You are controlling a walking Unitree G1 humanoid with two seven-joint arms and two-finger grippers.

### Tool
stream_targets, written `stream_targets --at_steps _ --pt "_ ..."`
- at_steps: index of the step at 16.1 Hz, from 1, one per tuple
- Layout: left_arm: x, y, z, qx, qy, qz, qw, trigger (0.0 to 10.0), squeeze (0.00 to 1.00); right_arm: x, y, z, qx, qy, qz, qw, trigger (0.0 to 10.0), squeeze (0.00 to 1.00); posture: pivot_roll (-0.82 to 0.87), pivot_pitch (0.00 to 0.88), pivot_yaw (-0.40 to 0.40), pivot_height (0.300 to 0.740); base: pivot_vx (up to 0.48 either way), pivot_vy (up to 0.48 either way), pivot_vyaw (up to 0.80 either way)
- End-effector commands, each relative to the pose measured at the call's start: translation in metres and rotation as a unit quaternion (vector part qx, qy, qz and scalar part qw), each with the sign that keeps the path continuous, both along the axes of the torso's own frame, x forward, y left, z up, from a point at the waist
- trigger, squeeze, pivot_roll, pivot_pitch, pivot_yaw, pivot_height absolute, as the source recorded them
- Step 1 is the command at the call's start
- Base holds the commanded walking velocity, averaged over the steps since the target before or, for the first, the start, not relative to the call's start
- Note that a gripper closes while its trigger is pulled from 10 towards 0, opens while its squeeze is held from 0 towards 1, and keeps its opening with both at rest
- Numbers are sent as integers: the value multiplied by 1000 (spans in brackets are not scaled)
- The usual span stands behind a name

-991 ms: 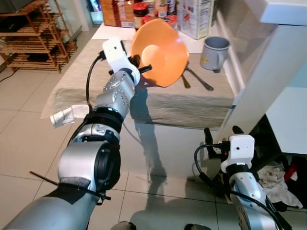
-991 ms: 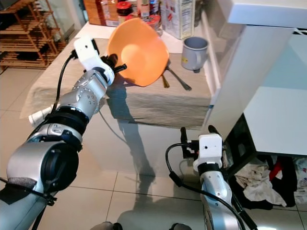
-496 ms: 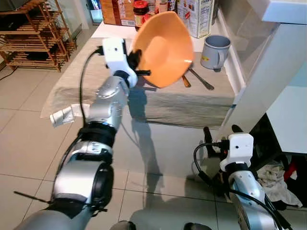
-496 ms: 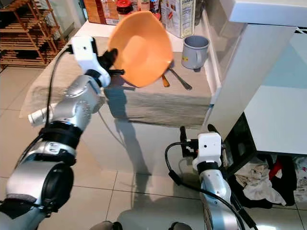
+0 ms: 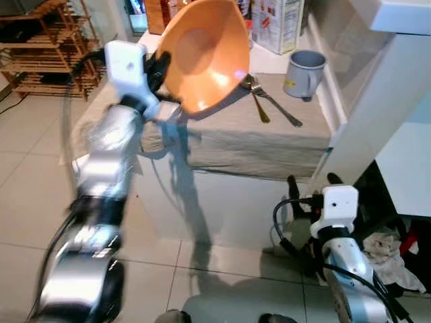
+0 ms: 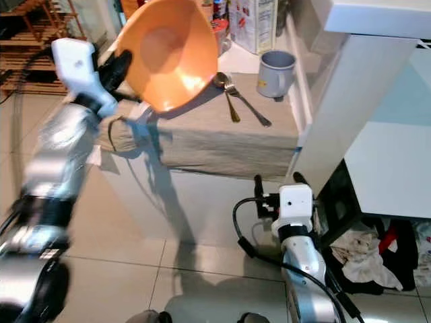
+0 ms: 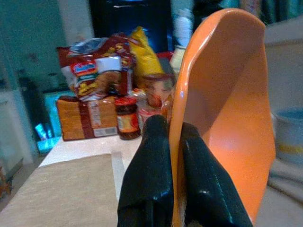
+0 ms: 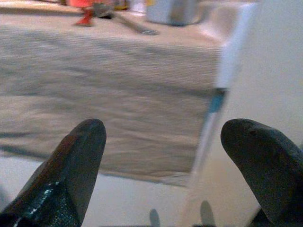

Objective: Setting the table

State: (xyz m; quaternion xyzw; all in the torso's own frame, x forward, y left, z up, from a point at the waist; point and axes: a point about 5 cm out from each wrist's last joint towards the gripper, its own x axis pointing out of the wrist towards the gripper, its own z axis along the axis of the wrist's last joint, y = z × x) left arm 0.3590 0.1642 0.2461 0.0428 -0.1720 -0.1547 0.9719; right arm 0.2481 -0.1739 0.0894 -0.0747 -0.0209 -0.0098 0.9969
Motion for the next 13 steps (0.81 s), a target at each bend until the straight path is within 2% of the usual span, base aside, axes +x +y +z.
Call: stream_targets --at_steps 1,3,4,6,7,9,10,11,12,13 --pt "-9 5 6 12 -7 -9 1000 0 0 1 -8 11 0 -28 -18 999 10000 0 -65 49 64 740 0 0 0" --pt "-21 11 8 12 -9 -7 1000 0 0 2 -12 19 -3 -45 -29 999 10000 0 -46 47 60 740 0 0 0" --pt "-31 13 9 6 -7 -14 1000 0 0 2 -15 25 -3 -58 -36 998 10000 0 -41 48 60 740 0 0 0" --pt "-45 7 1 4 9 -34 999 0 0 3 -17 27 -5 -61 -37 997 10000 0 -31 44 58 740 0 0 0" --pt "-56 0 -11 2 30 -50 998 0 0 3 -18 27 -5 -60 -38 997 10000 0 -29 43 57 740 0 0 0" --pt "-64 -7 -32 -5 71 -57 996 0 0 3 -18 24 -4 -56 -40 998 10000 0 -28 41 57 740 0 0 0" --pt "-67 -5 -51 18 95 -54 994 0 0 3 -16 24 -2 -55 -38 998 10000 0 -26 39 61 740 0 0 0" --pt "-69 -1 -70 22 125 -46 991 0 0 3 -14 24 1 -54 -37 998 10000 0 -28 42 63 740 0 0 0" --pt "-70 1 -82 3 155 -31 987 0 0 2 -13 21 5 -48 -35 998 10000 0 -34 48 64 740 0 0 0" --pt "-72 1 -84 -12 166 -21 986 0 0 -2 -12 19 5 -44 -33 998 10000 0 -35 48 63 740 0 0 0"
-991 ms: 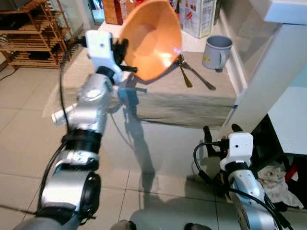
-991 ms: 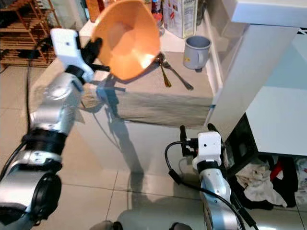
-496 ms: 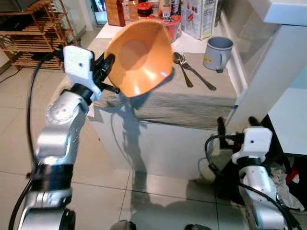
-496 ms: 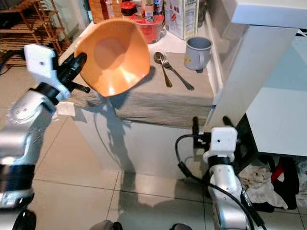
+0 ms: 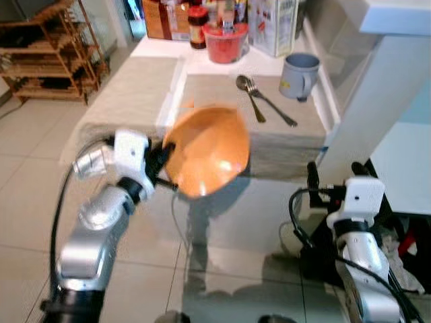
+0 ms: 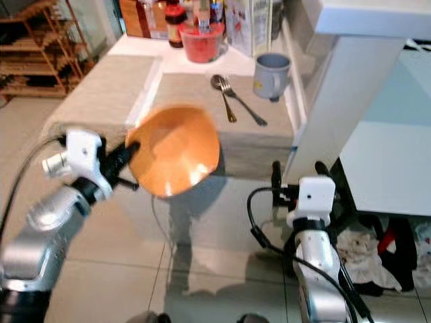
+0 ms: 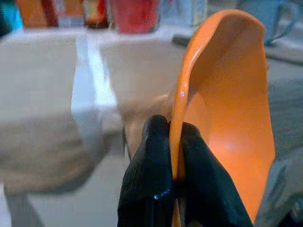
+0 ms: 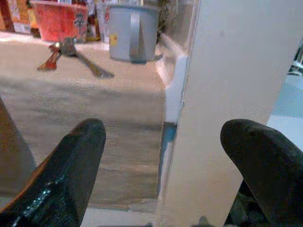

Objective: Setting the table

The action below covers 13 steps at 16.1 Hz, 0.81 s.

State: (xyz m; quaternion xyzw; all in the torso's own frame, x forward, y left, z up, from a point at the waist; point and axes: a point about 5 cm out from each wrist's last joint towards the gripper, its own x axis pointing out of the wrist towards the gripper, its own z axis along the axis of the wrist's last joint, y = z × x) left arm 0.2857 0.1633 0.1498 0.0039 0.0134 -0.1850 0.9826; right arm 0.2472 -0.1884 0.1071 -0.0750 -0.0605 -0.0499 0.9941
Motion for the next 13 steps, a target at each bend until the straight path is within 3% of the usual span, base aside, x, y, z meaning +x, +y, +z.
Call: stream_targets --at_steps 1,9,13 --pt "-1 2 11 -14 -18 13 1000 0 0 -3 1 0 4 2 6 1000 10000 0 -39 47 61 740 0 0 0" --pt "-3 -11 9 -18 -26 7 999 0 0 -2 5 -8 5 24 28 999 10000 0 -46 39 47 740 0 0 0" --pt "4 -18 15 -25 -38 1 999 0 0 -2 -1 -15 23 40 16 999 10000 0 -53 37 43 740 0 0 0"
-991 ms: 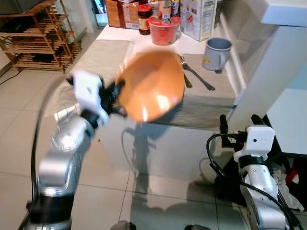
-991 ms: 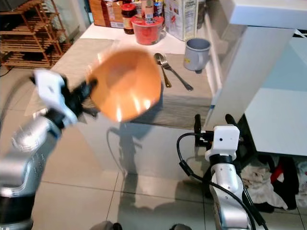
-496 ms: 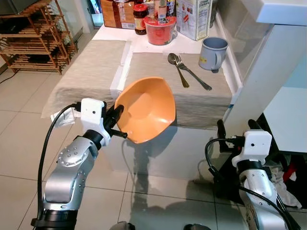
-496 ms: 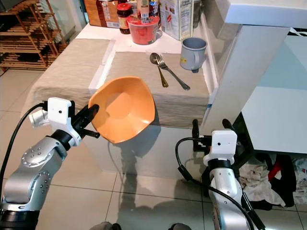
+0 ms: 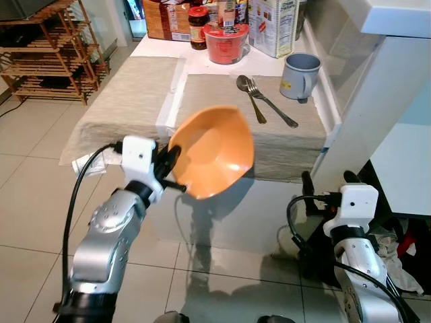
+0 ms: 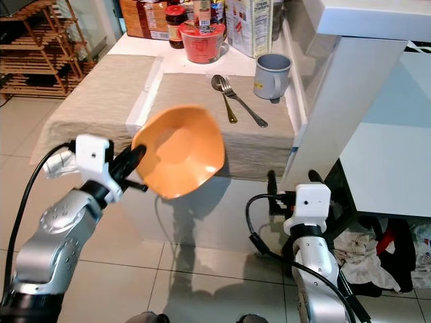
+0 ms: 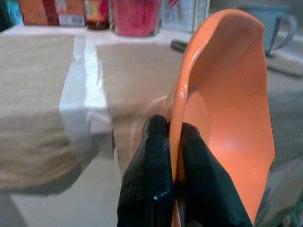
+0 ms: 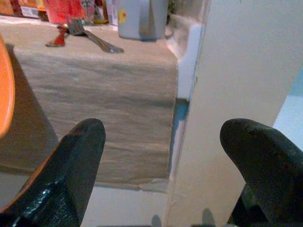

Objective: Setting the table

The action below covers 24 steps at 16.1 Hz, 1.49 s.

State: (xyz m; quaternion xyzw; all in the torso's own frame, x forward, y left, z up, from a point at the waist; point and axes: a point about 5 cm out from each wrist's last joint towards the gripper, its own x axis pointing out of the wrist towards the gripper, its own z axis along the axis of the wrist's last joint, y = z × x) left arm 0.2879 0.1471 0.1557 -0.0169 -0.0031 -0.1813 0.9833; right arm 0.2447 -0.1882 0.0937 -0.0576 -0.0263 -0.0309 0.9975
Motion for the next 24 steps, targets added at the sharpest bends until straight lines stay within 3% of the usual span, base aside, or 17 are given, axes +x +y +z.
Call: stream_targets --at_steps 1,7,11,18,21,24 --pt "5 -4 12 -4 -30 -3 1000 0 0 1 -3 -2 7 8 -2 1000 10000 0 -56 38 42 740 -382 0 0" --pt "9 -8 15 -4 -37 -8 999 0 0 0 -5 -4 5 14 -2 1000 10000 0 -65 42 42 740 -438 0 0" --pt "14 -11 17 7 -46 -15 999 0 0 1 -5 -5 4 18 0 1000 10000 0 -63 44 43 740 0 0 0" --pt "19 -14 15 9 -47 -23 999 0 0 3 -3 -6 -2 22 1 1000 10000 0 -67 45 52 740 0 -469 0" --pt "20 -16 13 10 -46 -27 999 0 0 3 -1 -7 2 21 -2 1000 10000 0 -65 37 51 740 0 -453 -775" --pt "22 -15 12 8 -44 -23 999 0 0 6 -1 -3 -7 15 3 1000 10000 0 -67 32 50 740 0 -444 0"
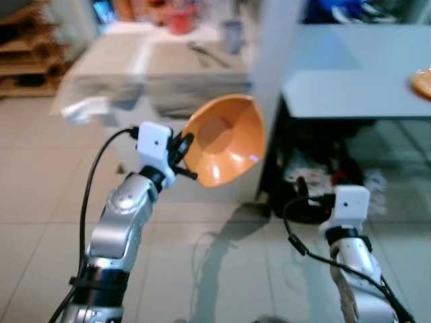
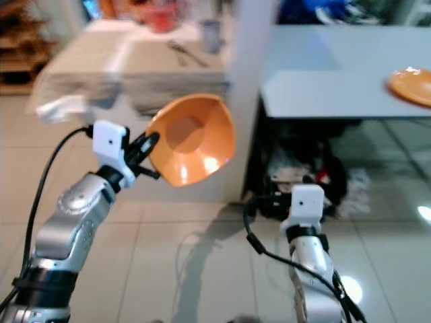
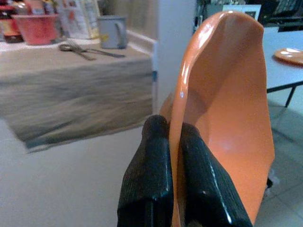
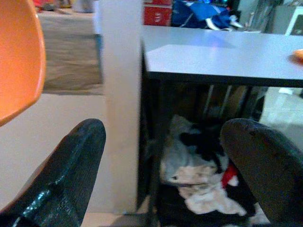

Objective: Setting the table

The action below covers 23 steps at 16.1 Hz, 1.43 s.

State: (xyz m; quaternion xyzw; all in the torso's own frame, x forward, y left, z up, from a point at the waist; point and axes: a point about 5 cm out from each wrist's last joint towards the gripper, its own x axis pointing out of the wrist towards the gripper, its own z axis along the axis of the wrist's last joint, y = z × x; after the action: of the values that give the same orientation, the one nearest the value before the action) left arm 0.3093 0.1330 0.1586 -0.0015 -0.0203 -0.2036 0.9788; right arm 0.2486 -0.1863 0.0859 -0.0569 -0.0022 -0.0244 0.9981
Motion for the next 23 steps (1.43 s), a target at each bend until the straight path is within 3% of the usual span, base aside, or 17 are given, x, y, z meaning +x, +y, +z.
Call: stream_targets --at_steps 1,9,11,23 --pt "1 -1 8 -5 -23 0 1000 0 0 3 -3 6 -10 -10 -2 1000 10000 0 -67 31 49 740 0 -428 0" --pt "9 1 7 -9 -18 27 999 0 0 9 0 10 -13 -15 3 1000 10000 0 -71 38 45 740 262 -377 0" --pt "9 -1 5 -8 -14 33 999 0 0 13 -1 18 -13 -25 -1 1000 10000 0 -81 54 44 740 369 0 0" --pt "10 0 3 -8 -11 38 999 0 0 14 -2 16 -14 -15 -10 1000 10000 0 -76 54 42 740 0 0 0"
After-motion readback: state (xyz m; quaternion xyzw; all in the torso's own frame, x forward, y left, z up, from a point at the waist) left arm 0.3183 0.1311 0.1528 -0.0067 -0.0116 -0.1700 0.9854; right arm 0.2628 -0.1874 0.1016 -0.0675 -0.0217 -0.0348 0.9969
